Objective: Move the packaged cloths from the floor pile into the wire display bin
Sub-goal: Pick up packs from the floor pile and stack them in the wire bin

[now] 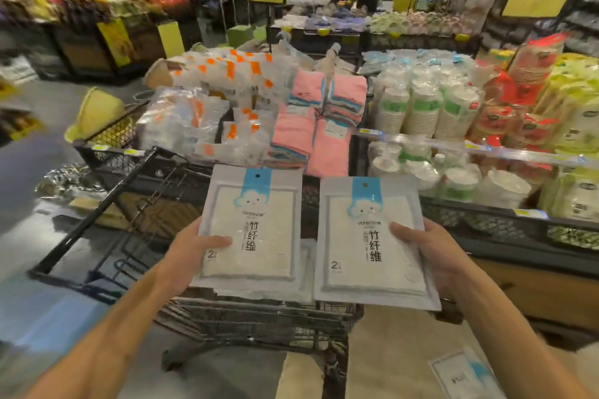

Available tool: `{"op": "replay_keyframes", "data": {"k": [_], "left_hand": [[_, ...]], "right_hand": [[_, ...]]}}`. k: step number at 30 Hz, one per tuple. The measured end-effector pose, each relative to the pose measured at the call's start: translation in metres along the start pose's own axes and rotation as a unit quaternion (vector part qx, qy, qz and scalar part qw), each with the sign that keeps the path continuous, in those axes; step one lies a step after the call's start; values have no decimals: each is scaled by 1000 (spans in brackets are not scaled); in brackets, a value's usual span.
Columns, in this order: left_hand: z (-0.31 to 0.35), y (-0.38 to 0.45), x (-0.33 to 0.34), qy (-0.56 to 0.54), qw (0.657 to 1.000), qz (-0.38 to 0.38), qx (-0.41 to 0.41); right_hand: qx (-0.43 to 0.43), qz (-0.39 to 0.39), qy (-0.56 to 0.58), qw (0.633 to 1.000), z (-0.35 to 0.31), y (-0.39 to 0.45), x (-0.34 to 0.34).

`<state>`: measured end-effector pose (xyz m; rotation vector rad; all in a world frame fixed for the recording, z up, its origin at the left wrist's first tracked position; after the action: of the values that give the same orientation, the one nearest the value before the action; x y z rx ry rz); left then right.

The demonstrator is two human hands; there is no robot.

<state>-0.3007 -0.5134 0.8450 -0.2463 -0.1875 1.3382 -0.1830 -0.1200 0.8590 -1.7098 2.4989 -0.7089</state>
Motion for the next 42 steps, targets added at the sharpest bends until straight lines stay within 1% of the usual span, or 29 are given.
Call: {"op": "replay_keyframes", "data": {"k": [3,7,10,13,20,23,27,31,37,42], "left_hand": [[-5,4,-51,-16,1000,15,-19],[-16,16,-108,-8,999,19,-30],[-26,28,-137,-1,999,31,-38],[-38,43,-153,-1,998,20,-62],[-65,98,-151,-11,993,32,-112],[-74,123,-140,-12,990,33,-137],[-83,160,-132,-2,984,58,-167],[-101,195,-126,18,980,47,-191],[-151,256,-131,45,969,35,-241],[-213,311,-139,77,957,14,-278]], "right_hand": [[7,-3,-9,1000,15,9,46],[21,-5,2,1000,40,23,97],[34,5,2,999,55,37,119],[44,13,-13,999,67,52,130],[56,30,-45,997,83,100,123],[73,31,-52,996,90,137,115],[94,30,-66,993,100,187,115],[123,26,-76,989,106,227,122],[164,54,-100,980,137,280,129],[208,85,-128,966,197,324,134]]}}
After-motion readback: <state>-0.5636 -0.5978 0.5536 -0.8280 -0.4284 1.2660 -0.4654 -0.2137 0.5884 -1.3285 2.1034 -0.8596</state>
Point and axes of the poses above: each hand's wrist, its own y-axis towards the middle knuckle, its own x-axis out of the palm, z = x × y, the point moved 3 cm from there along y, towards the middle knuckle, and after that the axes turned 1 degree about x, right-handed, at the moved point
